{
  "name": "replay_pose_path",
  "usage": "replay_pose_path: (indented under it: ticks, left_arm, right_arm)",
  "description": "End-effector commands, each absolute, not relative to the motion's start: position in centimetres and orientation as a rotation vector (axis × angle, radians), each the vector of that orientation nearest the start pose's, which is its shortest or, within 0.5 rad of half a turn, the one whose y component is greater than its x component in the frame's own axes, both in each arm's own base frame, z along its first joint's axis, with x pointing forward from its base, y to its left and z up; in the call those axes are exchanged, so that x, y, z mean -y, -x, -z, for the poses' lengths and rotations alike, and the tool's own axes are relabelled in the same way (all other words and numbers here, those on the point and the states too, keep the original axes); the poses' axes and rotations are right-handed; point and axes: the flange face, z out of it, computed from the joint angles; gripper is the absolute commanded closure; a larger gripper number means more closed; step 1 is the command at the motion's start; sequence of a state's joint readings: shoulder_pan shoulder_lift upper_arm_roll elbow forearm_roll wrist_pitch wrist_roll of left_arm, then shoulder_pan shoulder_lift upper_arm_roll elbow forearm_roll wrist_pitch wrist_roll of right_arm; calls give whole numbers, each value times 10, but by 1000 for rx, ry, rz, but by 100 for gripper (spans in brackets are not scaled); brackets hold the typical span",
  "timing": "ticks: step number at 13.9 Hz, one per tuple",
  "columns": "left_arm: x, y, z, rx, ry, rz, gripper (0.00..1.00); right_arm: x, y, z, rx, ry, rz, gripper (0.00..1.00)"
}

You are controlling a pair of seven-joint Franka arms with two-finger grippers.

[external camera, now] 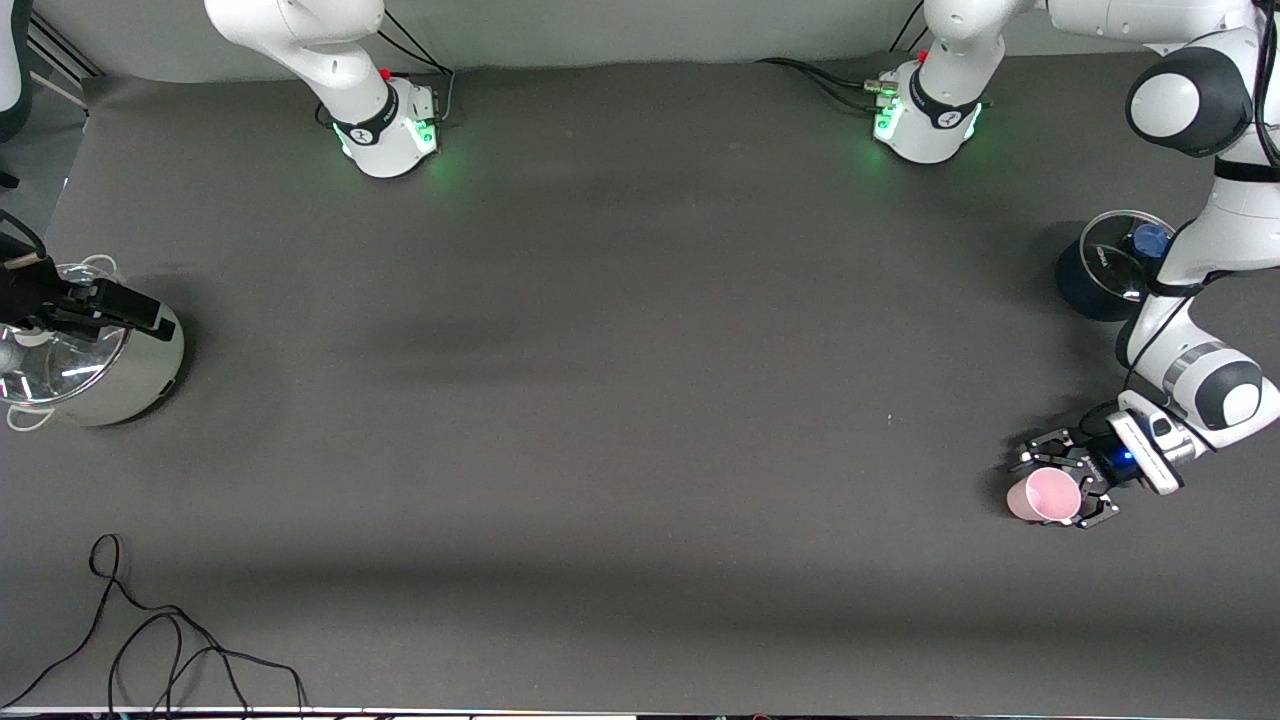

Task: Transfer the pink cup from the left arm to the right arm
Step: 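Close the left gripper around the pink cup's side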

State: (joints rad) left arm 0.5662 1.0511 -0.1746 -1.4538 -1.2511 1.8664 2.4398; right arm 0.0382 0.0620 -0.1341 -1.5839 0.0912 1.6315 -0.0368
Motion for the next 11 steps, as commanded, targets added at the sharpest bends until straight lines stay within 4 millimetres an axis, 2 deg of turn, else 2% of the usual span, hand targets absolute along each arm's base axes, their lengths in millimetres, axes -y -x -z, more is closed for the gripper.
replay_pose_path:
  ticks: [1,2,4,7,9,11]
  left_arm:
    - [-208,-642,-70,1134,-1753,-1344,39]
    - [-209,-641,-70,1132,-1755,-1345,51]
    - [-210,-644,-75,1135,-1758,-1345,63]
    - [-209,-653,-97,1124,-1767,-1333,64]
    - [-198,-661,-110,1093,-1771,-1302,64]
    - [-183,-677,-149,1074,-1780,-1291,67]
  right_arm:
    - [45,-573,-591,-71,3037,-10,0]
    - [45,-573,-591,-71,3037,-10,0]
    - [45,-573,-591,-71,3037,-10,0]
    - [45,-573,-591,-73,3037,-10,0]
    - [45,-573,-591,-73,3037,-10,0]
    - [45,-573,-591,-71,3037,-10,0]
